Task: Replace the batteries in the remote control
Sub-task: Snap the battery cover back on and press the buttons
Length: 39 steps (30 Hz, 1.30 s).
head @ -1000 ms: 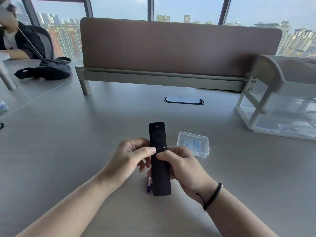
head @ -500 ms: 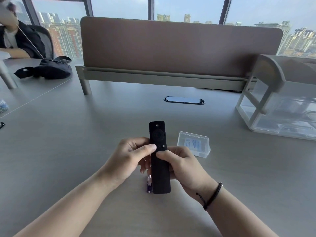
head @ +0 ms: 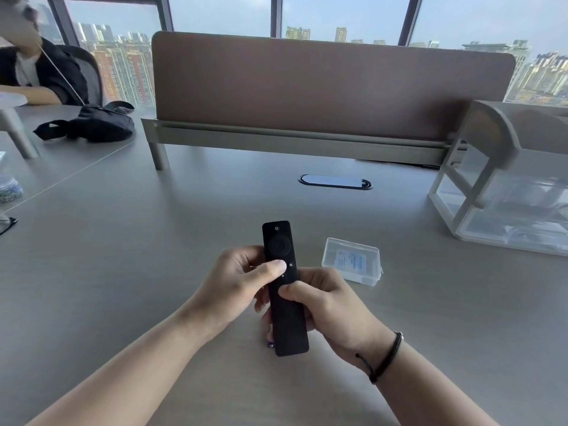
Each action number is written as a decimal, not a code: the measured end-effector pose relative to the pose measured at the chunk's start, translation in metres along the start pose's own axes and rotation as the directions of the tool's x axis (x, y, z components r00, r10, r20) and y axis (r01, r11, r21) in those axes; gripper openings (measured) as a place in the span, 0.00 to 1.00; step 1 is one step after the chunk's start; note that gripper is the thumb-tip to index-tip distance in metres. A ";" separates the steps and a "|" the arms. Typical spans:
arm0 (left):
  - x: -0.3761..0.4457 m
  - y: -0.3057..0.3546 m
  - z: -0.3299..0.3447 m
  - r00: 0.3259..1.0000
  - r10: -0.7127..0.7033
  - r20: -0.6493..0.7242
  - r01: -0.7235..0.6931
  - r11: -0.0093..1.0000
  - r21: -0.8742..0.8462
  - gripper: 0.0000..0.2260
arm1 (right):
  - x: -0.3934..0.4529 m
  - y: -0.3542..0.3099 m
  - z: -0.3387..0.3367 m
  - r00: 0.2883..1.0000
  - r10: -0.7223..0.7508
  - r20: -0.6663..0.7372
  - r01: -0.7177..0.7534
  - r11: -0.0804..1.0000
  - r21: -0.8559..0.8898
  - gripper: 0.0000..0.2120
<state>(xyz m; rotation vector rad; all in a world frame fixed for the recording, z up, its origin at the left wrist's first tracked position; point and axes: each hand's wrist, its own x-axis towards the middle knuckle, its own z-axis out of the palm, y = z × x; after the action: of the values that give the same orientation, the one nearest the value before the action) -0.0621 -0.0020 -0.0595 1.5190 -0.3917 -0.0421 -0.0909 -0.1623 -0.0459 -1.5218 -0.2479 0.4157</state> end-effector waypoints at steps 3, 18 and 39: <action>0.000 0.001 -0.001 1.000 0.014 0.021 -0.013 1.000 -0.011 0.09 | -0.001 0.000 0.001 1.000 0.003 0.002 -0.003 1.000 -0.004 0.14; 0.000 -0.002 -0.001 0.997 0.022 0.073 -0.027 0.997 0.074 0.18 | -0.002 -0.004 -0.001 0.996 -0.014 -0.084 0.019 0.999 0.051 0.23; -0.001 0.008 -0.002 0.994 -0.097 -0.055 0.092 0.992 -0.082 0.13 | 0.001 0.002 -0.005 0.997 -0.051 -0.053 0.049 0.998 -0.046 0.25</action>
<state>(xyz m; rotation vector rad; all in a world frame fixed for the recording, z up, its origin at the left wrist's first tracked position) -0.0643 0.0004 -0.0521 1.4562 -0.2677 -0.0866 -0.0885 -0.1662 -0.0478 -1.5652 -0.2532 0.3306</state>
